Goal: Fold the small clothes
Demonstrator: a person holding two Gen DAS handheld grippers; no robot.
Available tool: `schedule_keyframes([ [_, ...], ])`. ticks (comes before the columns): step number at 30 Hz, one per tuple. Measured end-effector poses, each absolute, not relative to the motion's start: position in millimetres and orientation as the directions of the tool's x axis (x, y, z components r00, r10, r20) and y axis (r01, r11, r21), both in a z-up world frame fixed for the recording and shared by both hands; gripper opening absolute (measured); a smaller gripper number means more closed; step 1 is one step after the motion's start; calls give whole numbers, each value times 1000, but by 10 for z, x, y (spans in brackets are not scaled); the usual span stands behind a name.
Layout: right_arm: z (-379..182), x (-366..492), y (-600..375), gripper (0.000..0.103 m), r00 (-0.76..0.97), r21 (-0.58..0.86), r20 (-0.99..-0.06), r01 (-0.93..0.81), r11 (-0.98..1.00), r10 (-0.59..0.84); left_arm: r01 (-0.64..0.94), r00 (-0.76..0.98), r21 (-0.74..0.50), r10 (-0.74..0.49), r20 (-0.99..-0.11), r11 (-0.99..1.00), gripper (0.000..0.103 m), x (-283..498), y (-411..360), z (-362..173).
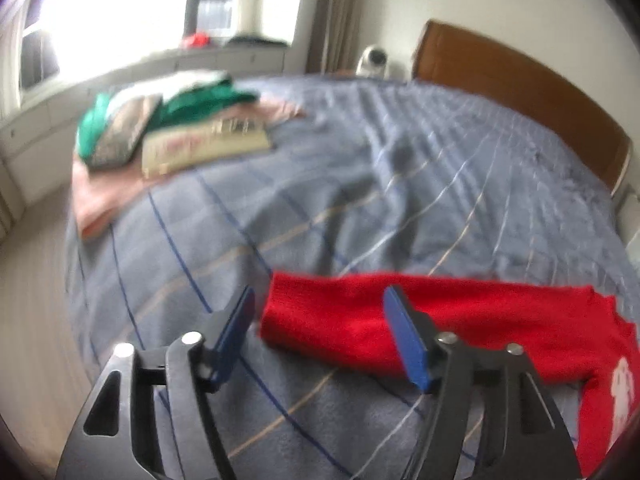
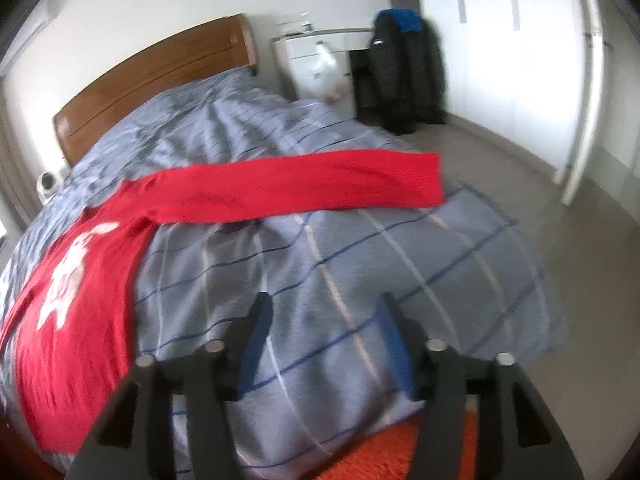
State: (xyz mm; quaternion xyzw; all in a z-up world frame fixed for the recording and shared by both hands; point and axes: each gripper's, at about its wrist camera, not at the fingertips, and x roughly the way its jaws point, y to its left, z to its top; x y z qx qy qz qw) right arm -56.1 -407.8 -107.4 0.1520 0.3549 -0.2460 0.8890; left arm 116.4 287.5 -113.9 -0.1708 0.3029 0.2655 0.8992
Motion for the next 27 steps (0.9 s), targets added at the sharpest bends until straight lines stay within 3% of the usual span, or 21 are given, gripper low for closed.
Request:
schedule_keyframes([
  [13, -1017, -940, -4367, 60, 517, 192, -752, 765, 614, -409, -459, 770, -35, 378, -515, 888, 78, 1173, 2556, -959],
  [27, -1024, -839, -4260, 60, 478, 151, -773, 777, 611, -417, -458, 774, -59, 365, -518, 887, 79, 1152, 2666, -968],
])
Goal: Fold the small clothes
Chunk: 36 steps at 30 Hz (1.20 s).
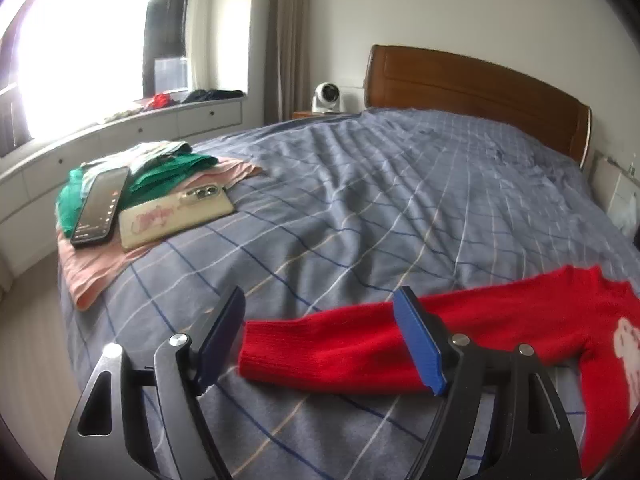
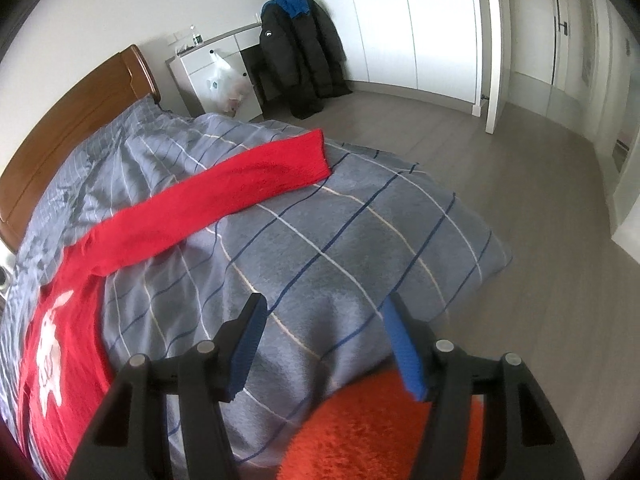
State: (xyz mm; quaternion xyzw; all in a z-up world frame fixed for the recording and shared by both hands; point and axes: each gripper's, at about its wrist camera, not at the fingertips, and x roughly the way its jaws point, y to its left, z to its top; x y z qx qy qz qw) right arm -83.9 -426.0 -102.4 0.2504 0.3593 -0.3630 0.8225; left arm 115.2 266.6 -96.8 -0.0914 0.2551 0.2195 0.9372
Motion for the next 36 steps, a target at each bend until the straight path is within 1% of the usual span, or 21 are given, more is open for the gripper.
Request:
schedule_keyframes([
  [9, -1075, -720, -4205, 60, 464, 123, -785, 766, 631, -411, -378, 788, -1, 321, -525, 926, 80, 1270, 2484, -1019],
  [12, -1084, -716, -4204, 60, 460, 120, -788, 767, 631, -410, -336, 778, 17, 288, -558, 942, 81, 1357, 2418, -1080],
  [16, -1099, -703, -4209, 60, 458, 120, -791, 767, 631, -406, -292, 735, 26, 242, -633, 956, 81, 1492, 2374, -1206],
  [19, -1111, -688, -4207, 60, 455, 116, -793, 765, 633, -405, -287, 701, 29, 231, -675, 957, 81, 1552, 2381, -1294],
  [23, -1119, -670, -4195, 60, 456, 111, -794, 760, 641, -402, -307, 659, -1, 212, -722, 952, 82, 1589, 2462, -1375],
  [25, -1125, -661, -4196, 60, 457, 113, -794, 759, 642, -400, -321, 648, -21, 203, -734, 947, 87, 1591, 2513, -1401],
  [36, -1114, -704, -4204, 60, 471, 134, -788, 759, 637, -396, -343, 620, -33, 200, -759, 939, 92, 1600, 2572, -1456],
])
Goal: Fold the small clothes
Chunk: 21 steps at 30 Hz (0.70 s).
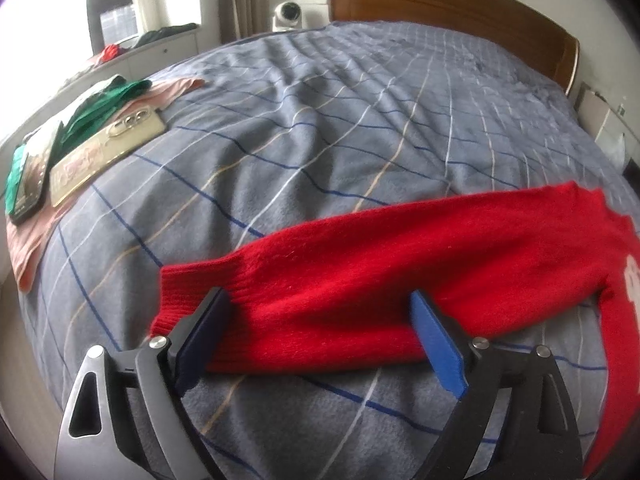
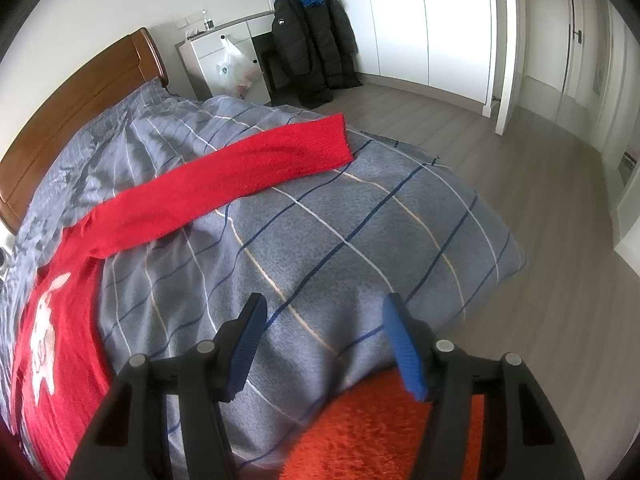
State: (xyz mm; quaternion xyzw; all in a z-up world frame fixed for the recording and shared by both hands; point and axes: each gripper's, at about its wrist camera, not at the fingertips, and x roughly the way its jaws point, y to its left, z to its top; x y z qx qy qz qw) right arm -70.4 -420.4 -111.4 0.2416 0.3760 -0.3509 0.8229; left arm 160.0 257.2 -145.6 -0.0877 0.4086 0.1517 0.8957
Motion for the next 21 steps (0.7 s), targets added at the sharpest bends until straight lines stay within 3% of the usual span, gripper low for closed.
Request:
schedule_keyframes([
  [21, -1099, -711, -4196, 60, 472, 131, -788, 756, 641, -395, -347, 605, -30, 198, -771, 938, 97, 1638, 2627, -1495],
])
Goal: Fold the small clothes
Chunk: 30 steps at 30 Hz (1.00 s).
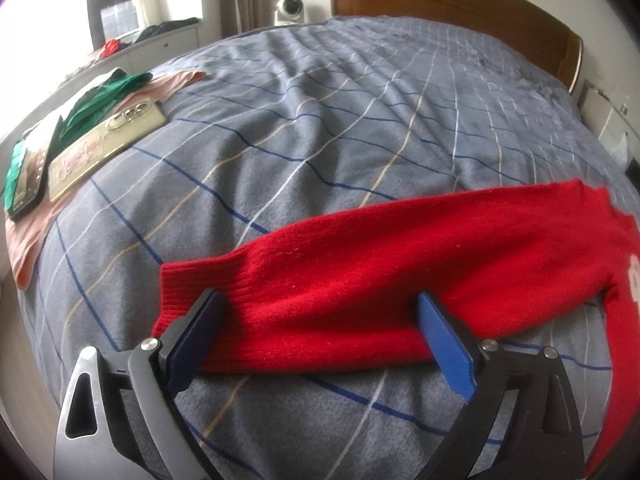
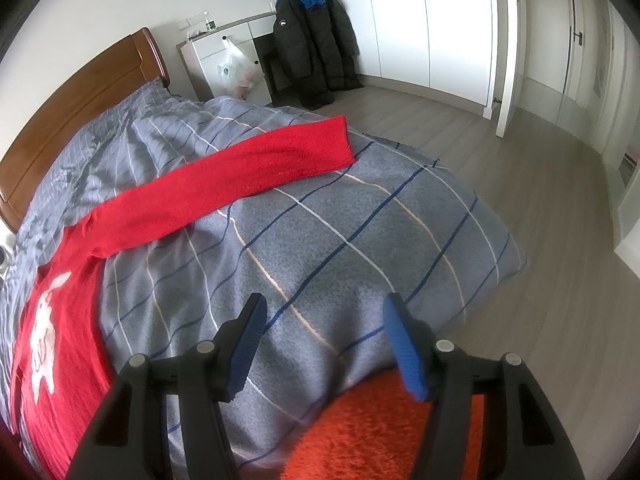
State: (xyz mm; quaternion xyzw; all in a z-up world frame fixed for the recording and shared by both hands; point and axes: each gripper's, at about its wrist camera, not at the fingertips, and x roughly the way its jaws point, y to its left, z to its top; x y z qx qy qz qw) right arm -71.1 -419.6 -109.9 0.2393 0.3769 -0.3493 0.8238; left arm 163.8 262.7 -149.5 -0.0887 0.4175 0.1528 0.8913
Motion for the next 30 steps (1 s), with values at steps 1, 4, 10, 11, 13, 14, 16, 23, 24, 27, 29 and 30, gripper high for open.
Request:
schedule_keyframes([
  [1, -1098, -712, -4195, 60, 473, 132, -788, 756, 641, -395, -347, 605, -30, 198, -771, 938, 97, 1639, 2630, -1497],
  [4, -1107, -714, -4212, 60, 481, 145, -787, 753, 642, -387, -350, 606, -29, 202, -770, 936, 98, 1633, 2634, -1500],
  [10, -1135, -769, -4286, 60, 517, 196, -777, 742, 642, -360, -402, 650, -69, 231, -724, 913, 97, 1490, 2707, -1383],
  [11, -1141, -783, -4301, 60, 524, 207, -775, 740, 640, -354, -419, 662, -78, 246, -708, 904, 97, 1434, 2735, -1344],
  [13, -1156, -816, -4335, 60, 539, 231, -769, 736, 637, -344, -447, 681, -92, 272, -680, 890, 97, 1312, 2772, -1256],
  [14, -1163, -830, -4353, 60, 547, 242, -766, 733, 636, -339, -451, 685, -98, 274, -675, 887, 97, 1245, 2774, -1206],
  [16, -1170, -844, -4377, 60, 559, 254, -760, 726, 639, -332, -415, 694, -141, 213, -688, 899, 97, 1079, 2724, -1093],
  [23, -989, -512, -3834, 61, 660, 287, -748, 415, 864, -68, -104, 561, -284, -179, -808, 953, 97, 426, 1892, -1159],
  [24, -1001, -423, -3680, 61, 652, 316, -758, 321, 893, 33, -83, 535, -278, -193, -823, 957, 97, 342, 1770, -1205],
  [27, -1141, -251, -3272, 61, 547, 384, -792, 101, 918, 271, -18, 474, -264, -224, -851, 964, 97, 122, 1413, -1348],
  [29, -1272, -225, -3080, 61, 466, 384, -822, 32, 923, 327, 17, 451, -222, -206, -868, 975, 94, 48, 1193, -1420],
  [30, -1350, -234, -3014, 61, 430, 393, -833, 16, 920, 348, 38, 444, -211, -205, -872, 977, 89, 36, 1114, -1435],
])
